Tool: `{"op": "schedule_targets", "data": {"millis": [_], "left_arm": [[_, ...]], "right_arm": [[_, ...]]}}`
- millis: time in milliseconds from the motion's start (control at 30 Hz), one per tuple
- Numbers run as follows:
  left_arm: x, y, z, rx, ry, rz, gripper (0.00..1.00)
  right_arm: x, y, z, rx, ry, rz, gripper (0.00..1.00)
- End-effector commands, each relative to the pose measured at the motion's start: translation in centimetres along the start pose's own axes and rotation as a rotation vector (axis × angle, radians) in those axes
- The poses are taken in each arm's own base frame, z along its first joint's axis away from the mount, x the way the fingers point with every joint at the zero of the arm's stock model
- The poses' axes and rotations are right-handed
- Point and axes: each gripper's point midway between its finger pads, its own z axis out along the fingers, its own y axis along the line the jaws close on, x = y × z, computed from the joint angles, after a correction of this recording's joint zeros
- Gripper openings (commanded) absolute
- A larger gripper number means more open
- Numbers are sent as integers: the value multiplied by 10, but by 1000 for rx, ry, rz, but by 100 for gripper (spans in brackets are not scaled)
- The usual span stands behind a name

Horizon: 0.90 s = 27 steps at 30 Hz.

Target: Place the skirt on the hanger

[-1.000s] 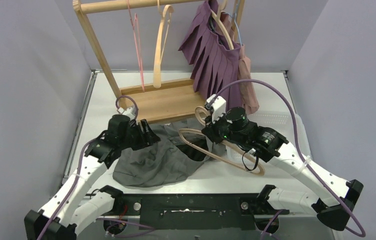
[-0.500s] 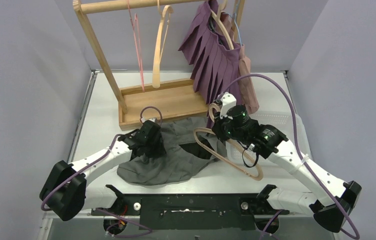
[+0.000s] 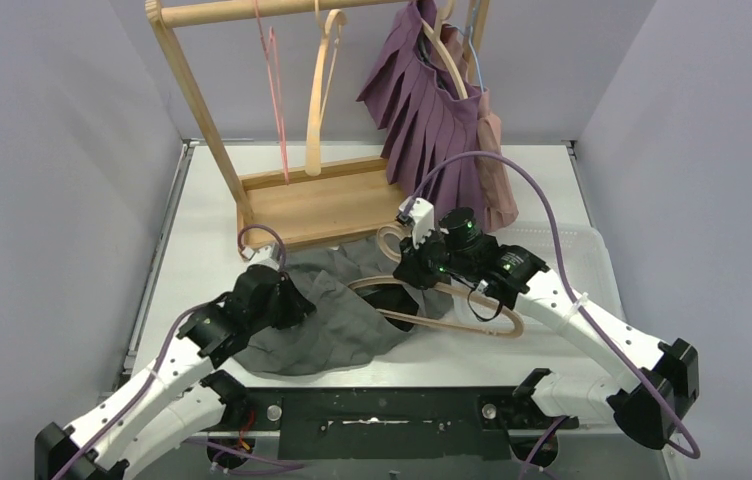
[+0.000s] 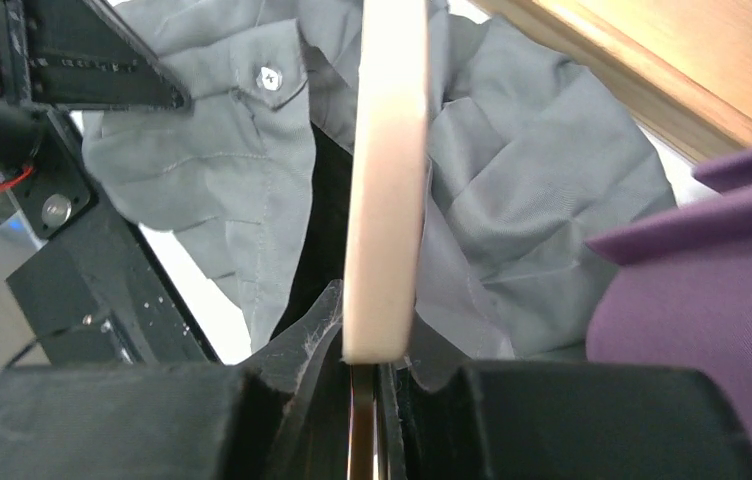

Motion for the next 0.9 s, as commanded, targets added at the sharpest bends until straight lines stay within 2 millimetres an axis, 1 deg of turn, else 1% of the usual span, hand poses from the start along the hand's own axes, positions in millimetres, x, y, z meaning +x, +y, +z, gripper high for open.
{"op": "schedule_targets", "data": {"millis": [0, 67, 133, 233, 333, 433, 467, 567, 667, 700, 767, 800, 867], "left_arm": [[-26, -22, -27, 139, -138, 36, 0], [-37, -27, -39, 172, -205, 55, 0], [-48, -28, -48, 183, -264, 71, 0], [-61, -32, -58, 184, -316, 117, 0], [-65, -35, -61, 177, -322, 173, 0], [-63, -36, -58, 181, -300, 242, 0], [-67, -43, -64, 197, -311, 260, 0], [-69, -54, -70, 251, -318, 332, 0], [-64, -72, -76, 363, -320, 384, 18], [-62, -78, -77, 400, -319, 389, 25], [-55, -83, -72, 448, -299, 387, 39], [-52, -84, -68, 454, -285, 385, 42], [-47, -77, -56, 416, -249, 366, 43]], "right_arm": [[-28, 29, -3, -210, -101, -120, 0], [-31, 41, -13, -288, -131, -144, 0], [-33, 48, -24, -331, -165, -161, 0], [-34, 51, -37, -353, -194, -168, 0], [-34, 56, -45, -385, -212, -170, 0], [-39, 59, -49, -396, -253, -173, 0], [-41, 59, -49, -398, -266, -174, 0], [-51, 60, -49, -401, -316, -163, 0], [-54, 61, -41, -422, -343, -134, 0], [-53, 61, -38, -427, -346, -128, 0], [-50, 62, -32, -441, -342, -112, 0], [-48, 62, -30, -444, -338, -110, 0], [-44, 62, -27, -450, -330, -107, 0]]}}
